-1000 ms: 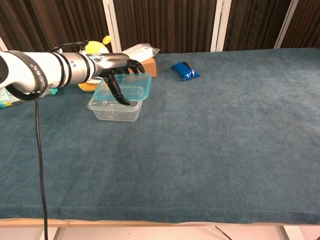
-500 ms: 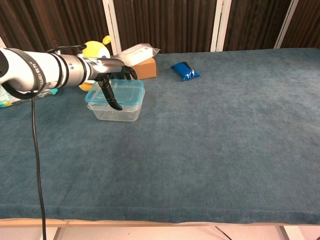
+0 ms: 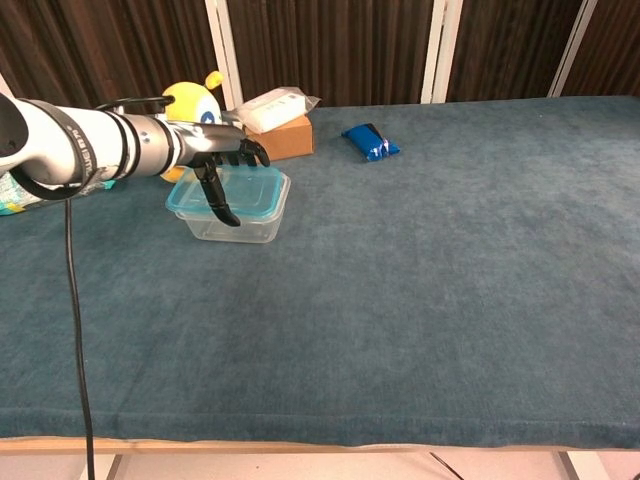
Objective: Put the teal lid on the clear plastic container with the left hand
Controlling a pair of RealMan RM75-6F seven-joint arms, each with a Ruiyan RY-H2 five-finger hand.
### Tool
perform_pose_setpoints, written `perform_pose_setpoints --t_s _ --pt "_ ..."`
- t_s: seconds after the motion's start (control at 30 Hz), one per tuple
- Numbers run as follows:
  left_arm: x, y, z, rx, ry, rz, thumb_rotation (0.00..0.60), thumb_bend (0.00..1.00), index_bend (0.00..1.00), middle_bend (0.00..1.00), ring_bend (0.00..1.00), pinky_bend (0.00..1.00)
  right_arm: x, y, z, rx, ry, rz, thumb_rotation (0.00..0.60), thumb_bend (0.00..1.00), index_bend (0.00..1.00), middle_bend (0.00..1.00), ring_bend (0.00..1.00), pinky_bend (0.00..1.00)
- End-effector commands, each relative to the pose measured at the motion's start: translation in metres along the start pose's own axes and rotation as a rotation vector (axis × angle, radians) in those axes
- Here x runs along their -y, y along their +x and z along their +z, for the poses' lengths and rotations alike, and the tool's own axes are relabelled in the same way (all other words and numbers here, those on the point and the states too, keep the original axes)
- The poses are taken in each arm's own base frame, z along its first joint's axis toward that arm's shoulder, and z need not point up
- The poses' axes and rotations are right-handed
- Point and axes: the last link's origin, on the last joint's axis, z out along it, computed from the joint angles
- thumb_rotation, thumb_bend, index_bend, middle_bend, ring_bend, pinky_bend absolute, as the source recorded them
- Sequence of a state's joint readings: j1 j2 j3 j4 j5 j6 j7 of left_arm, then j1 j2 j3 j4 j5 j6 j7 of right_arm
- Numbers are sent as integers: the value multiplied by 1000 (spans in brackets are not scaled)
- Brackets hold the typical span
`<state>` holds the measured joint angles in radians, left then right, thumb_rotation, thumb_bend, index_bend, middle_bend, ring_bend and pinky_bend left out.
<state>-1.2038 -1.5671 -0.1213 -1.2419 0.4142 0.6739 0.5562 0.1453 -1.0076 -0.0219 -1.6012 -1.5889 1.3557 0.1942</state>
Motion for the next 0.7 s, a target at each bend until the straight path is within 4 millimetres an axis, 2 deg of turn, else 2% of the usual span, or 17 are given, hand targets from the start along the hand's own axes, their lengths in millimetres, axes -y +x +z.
perform_pose_setpoints --t_s 0.03,0.33,0.43,0.7 --pt "-1 0 1 -1 3 -4 600 279 323 505 465 401 0 0 0 0 0 1 600 155 0 0 0 0" --pt "-3 -1 2 -5 4 -5 600 274 261 445 400 334 -1 2 -1 -6 -1 5 600 154 0 0 0 0" --pt "-3 -1 2 -8 7 5 600 270 205 418 371 301 -1 2 -2 -5 1 4 600 154 0 0 0 0" --pt "-3 0 3 -24 12 3 600 245 20 219 155 196 -1 2 -2 -4 -1 4 600 153 0 0 0 0"
